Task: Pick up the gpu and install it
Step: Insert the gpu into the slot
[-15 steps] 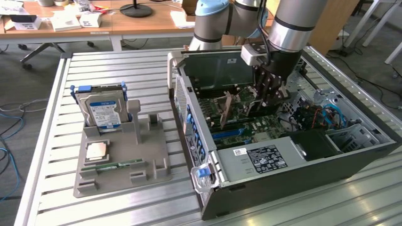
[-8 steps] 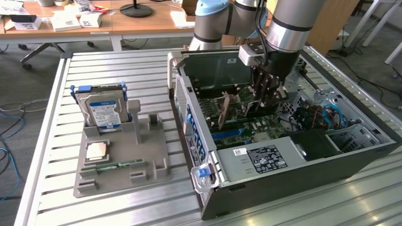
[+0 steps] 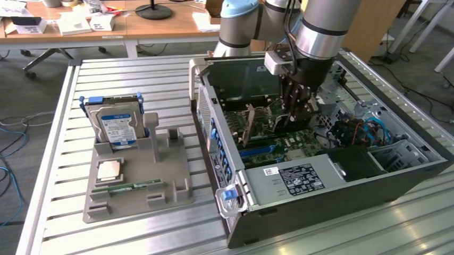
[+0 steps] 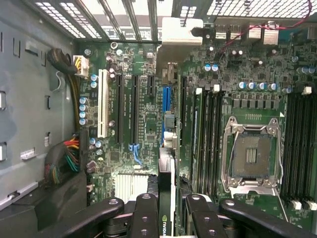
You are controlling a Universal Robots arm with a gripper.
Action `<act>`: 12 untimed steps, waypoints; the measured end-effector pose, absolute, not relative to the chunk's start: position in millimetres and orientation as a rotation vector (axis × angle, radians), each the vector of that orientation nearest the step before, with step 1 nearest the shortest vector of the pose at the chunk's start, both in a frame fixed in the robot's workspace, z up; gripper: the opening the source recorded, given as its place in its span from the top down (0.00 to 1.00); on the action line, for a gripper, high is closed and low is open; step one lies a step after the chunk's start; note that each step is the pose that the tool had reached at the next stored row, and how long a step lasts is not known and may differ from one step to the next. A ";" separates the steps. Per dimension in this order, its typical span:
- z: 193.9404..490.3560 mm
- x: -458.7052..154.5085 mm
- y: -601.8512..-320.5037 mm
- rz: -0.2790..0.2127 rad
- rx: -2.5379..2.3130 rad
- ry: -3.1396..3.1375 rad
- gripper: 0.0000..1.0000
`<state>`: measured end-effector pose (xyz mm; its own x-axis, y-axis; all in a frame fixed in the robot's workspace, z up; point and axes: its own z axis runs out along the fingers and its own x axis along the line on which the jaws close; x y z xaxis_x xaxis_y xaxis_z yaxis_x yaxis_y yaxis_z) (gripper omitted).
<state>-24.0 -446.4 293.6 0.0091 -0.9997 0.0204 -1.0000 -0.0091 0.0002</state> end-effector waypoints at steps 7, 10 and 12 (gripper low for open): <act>286.0 -26.0 -446.4 0.023 2.221 -2.201 0.74; 282.7 -26.6 -446.4 0.023 2.221 -2.201 0.74; 280.7 -29.3 -446.4 0.023 2.221 -2.201 0.74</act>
<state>-29.3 -446.4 280.7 0.0092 -0.9997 0.0206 -1.0000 -0.0092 -0.0003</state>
